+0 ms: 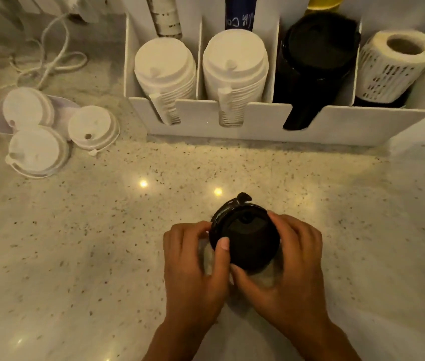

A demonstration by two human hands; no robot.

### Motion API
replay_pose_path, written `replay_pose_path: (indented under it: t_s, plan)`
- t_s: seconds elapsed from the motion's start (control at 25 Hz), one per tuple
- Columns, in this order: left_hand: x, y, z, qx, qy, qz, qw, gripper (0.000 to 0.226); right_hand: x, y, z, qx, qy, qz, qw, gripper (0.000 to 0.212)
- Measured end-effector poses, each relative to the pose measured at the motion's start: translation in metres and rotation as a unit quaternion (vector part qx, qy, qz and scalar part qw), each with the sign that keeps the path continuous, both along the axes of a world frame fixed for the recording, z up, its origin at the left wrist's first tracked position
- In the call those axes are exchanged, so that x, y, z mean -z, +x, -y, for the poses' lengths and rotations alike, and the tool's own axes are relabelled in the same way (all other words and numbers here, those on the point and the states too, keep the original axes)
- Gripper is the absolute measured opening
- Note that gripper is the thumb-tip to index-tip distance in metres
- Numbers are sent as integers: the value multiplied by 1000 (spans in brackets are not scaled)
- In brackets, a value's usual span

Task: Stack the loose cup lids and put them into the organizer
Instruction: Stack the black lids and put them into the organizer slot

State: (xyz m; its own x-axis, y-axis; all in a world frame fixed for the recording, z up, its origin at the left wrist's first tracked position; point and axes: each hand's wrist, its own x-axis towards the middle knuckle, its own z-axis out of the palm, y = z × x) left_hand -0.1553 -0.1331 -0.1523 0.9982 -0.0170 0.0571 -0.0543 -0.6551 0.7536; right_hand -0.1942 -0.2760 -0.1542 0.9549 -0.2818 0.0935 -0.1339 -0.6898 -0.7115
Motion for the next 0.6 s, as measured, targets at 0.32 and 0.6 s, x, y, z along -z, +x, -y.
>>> replay_pose_path:
  t_s: [0.32, 0.6]
  plan:
    - [19, -3, -3, -11, -64, 37, 997, 40, 17, -1, -7, 10, -11, 57, 998, 91]
    - [24, -1, -3, 32, -14, 32, 999, 47, 16, 3, -11, 20, -66, 17, 997, 86]
